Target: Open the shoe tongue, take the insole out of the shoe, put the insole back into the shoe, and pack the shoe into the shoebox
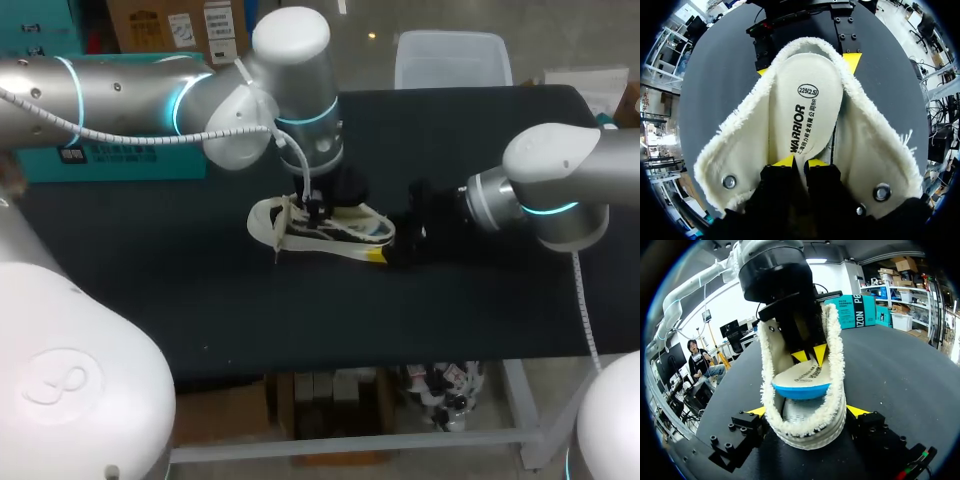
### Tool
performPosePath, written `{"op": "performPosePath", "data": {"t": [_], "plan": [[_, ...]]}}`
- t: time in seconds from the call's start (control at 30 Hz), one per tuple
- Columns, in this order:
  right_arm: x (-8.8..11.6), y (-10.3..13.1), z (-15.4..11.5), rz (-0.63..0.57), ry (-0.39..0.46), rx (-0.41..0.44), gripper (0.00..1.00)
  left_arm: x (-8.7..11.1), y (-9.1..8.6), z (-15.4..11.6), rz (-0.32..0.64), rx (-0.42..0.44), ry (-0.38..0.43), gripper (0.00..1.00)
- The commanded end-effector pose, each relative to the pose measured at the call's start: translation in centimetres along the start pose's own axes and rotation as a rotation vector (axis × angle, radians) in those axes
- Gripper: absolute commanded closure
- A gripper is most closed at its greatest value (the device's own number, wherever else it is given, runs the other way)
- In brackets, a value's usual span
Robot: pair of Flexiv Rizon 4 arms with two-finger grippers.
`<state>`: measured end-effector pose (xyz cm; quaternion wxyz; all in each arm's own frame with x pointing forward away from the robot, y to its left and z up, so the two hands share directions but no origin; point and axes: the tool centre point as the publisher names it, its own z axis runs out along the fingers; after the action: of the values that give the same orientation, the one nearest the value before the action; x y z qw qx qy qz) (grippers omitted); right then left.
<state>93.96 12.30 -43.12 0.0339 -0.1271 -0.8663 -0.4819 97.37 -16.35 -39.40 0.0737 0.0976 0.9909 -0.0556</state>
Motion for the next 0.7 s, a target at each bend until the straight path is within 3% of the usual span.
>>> {"op": "performPosePath", "data": {"t": [0.03,0.33,0.7], "plan": [[0.2,-0.9,0.6,-0.002,0.012,-0.003,1.0,-0.5,-0.5,-1.4,0.013,0.065,0.007,1.0],[0.2,-0.9,0.6,-0.002,0.012,-0.003,1.0,0.3,-2.3,-5.0,0.064,0.149,0.024,1.0],[0.2,-0.9,0.6,-0.002,0.012,-0.003,1.0,0.5,-2.9,-6.5,0.061,0.247,0.087,1.0]]}}
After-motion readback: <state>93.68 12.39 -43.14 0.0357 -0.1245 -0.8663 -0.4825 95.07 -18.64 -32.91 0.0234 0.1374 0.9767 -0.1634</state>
